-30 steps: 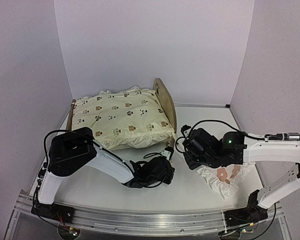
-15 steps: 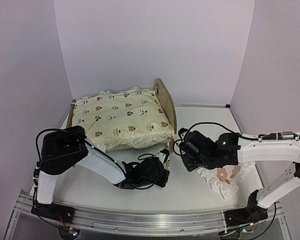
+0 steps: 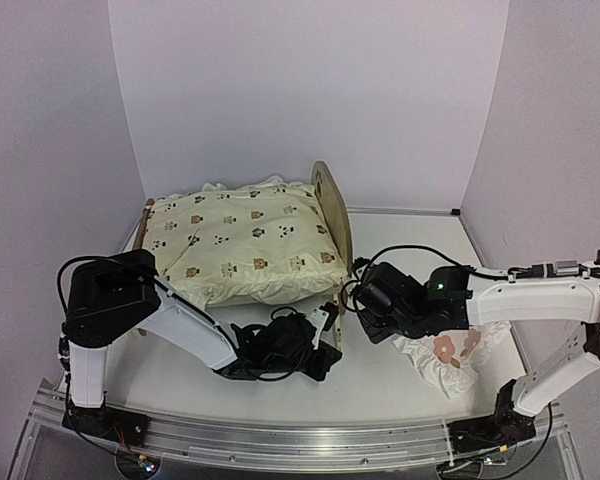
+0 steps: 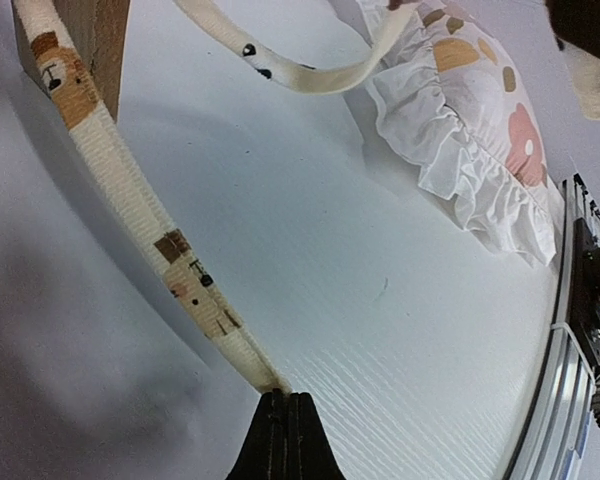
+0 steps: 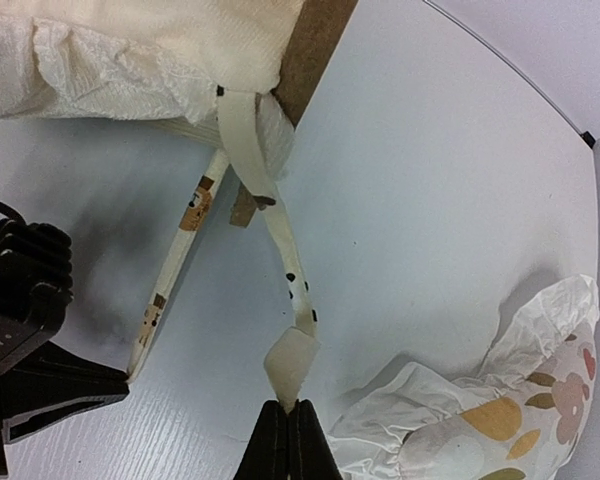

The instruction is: Set up the pet bed

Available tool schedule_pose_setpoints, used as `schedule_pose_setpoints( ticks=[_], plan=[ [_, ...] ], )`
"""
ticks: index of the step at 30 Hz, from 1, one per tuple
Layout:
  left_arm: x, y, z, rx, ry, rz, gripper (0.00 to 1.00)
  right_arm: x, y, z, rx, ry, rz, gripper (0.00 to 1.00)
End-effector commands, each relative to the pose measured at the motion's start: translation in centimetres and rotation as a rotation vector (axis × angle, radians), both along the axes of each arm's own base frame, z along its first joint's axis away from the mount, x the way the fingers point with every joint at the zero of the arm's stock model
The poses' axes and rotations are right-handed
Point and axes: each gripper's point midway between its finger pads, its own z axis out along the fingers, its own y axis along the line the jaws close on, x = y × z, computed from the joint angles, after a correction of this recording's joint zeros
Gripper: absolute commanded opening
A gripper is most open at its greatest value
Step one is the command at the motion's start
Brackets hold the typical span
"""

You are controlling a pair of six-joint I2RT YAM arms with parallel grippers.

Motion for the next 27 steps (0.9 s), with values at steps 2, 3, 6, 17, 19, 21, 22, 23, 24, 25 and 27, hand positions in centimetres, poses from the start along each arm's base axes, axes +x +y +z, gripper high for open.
schedule_pose_setpoints(
  ticks=[2,3,6,17,19,21,22,23,24,25,27],
  plan=[
    [-2.8,-0.3,1.4,-0.032,0.042,-0.092,0.0,0.4,1.4,0.9,0.043,-0.008,0.015,0.0],
    [-2.7,-0.2,1.4,-0.031,0.041,-0.088,0.0,0.3,1.6,0.6,0.05,0.0,0.022,0.0],
    [-2.7,0.2,1.5,-0.031,0.047,-0.076,0.0,-0.1,2.1,-0.2,0.067,0.03,0.047,0.0],
    [-2.3,1.4,0.1,0.003,0.025,-0.041,0.0,-2.5,1.9,-3.8,0.14,0.154,0.063,0.0],
    [-2.3,1.5,-0.2,0.01,0.024,-0.047,0.0,-3.1,1.7,-4.9,0.153,0.185,0.065,0.0],
    [-2.4,1.7,-0.5,0.019,0.022,-0.054,0.0,-4.1,1.6,-6.2,0.162,0.235,0.076,0.0],
    [-2.4,1.9,-0.6,0.022,0.02,-0.055,0.0,-4.7,1.7,-6.8,0.168,0.268,0.088,0.01],
    [-2.5,2.0,-0.6,0.025,0.017,-0.057,0.0,-5.3,2.0,-7.2,0.179,0.303,0.107,0.05],
    [-2.5,2.1,-0.5,0.026,0.016,-0.057,0.0,-5.8,2.3,-7.5,0.187,0.334,0.126,0.1],
    [-2.4,2.2,-0.5,0.025,0.014,-0.056,0.0,-6.4,2.6,-7.7,0.198,0.367,0.15,0.18],
    [-2.3,2.5,-0.2,0.025,0.01,-0.055,0.0,-7.3,3.2,-7.6,0.222,0.41,0.189,0.34]
  ],
)
